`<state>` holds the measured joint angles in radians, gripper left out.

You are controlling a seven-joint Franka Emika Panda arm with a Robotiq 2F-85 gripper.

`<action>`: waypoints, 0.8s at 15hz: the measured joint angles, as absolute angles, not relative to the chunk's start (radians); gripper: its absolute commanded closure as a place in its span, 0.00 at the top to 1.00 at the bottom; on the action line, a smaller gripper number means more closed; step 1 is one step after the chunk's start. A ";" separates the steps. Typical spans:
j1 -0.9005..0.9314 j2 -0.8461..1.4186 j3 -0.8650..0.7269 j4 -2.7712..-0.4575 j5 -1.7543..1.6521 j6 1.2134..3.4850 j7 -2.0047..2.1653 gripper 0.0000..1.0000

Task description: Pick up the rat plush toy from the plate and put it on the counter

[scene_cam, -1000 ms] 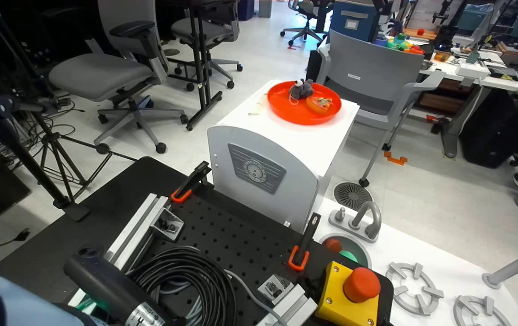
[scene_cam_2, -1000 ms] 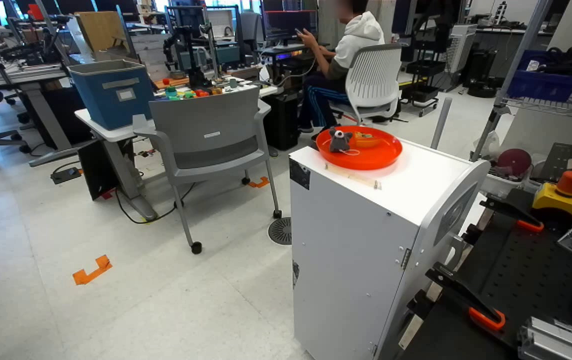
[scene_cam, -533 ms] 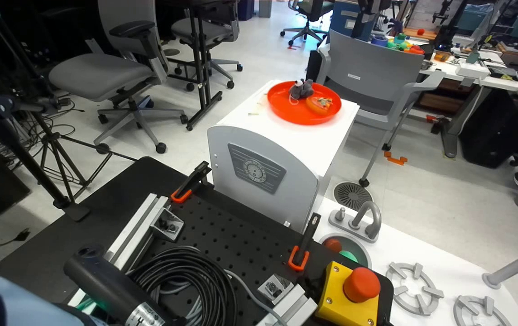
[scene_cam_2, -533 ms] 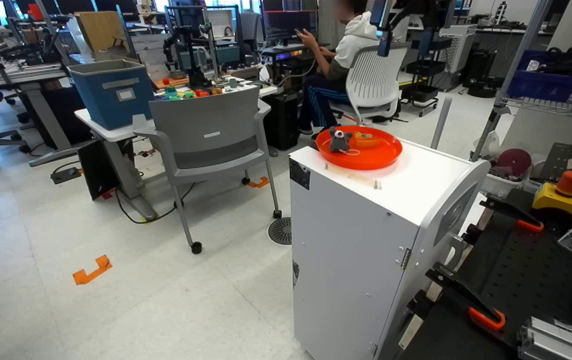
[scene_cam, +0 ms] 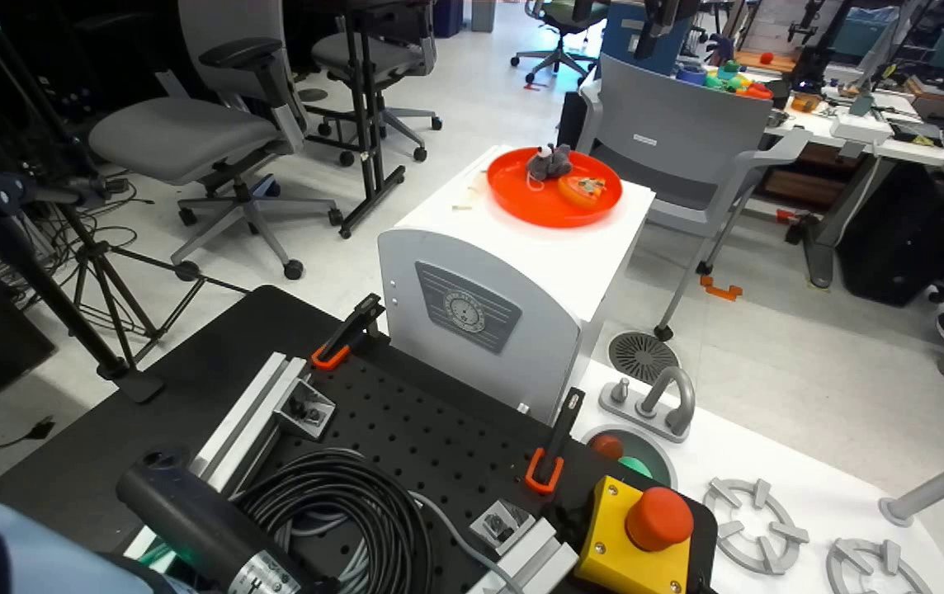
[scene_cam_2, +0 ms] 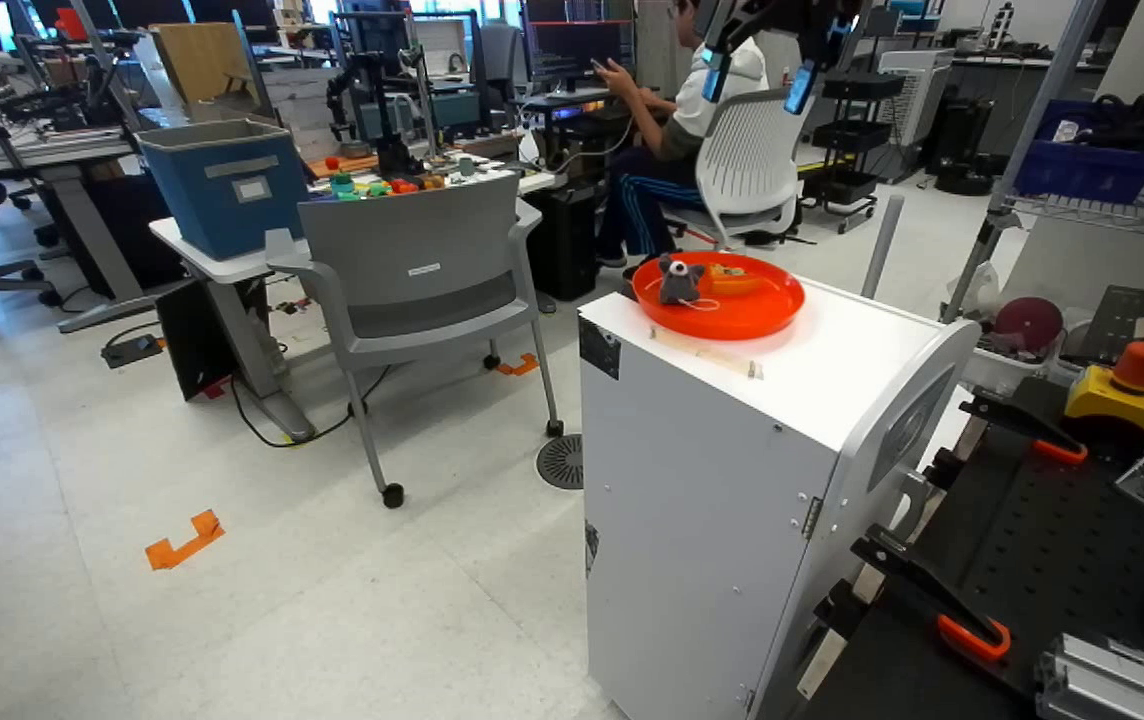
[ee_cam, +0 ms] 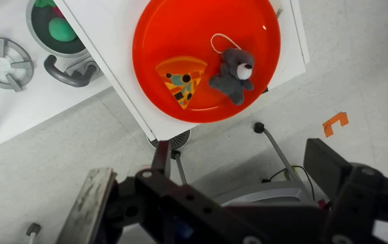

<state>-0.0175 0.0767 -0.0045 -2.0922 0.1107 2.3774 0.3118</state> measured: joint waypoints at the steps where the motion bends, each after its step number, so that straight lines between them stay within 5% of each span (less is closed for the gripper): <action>1: -0.016 0.082 -0.004 -2.093 0.107 2.378 0.313 1.00; 12: 0.015 0.133 -0.004 -2.103 0.041 2.373 0.320 1.00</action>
